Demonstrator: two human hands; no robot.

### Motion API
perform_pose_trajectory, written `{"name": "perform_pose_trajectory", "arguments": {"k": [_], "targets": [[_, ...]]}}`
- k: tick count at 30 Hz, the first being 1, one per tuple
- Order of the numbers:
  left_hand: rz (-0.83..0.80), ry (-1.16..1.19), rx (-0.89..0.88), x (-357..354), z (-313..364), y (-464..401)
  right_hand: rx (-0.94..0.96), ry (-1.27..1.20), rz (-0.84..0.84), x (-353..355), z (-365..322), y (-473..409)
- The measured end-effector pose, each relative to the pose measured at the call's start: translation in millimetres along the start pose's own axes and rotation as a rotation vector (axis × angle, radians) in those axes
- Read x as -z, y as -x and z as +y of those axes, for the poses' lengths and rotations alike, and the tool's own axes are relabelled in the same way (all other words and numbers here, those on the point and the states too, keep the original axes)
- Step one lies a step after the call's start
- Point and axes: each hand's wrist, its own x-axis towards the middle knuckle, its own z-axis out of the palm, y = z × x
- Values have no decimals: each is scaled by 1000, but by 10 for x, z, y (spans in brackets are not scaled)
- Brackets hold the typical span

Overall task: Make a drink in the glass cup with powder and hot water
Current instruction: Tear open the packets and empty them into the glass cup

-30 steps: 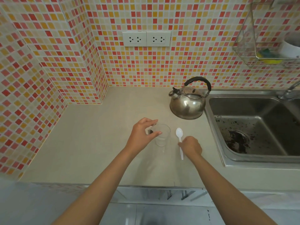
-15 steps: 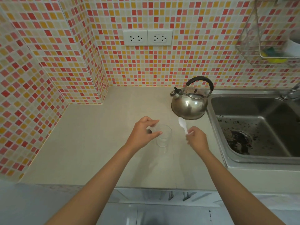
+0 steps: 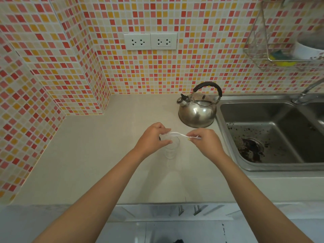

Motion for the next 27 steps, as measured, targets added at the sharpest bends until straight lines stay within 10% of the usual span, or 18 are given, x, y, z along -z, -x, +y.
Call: {"name": "perform_pose_trajectory", "arguments": {"k": [27], "targets": [[-377, -987, -329, 0, 255, -276, -115, 202, 27, -205, 112, -31]]}}
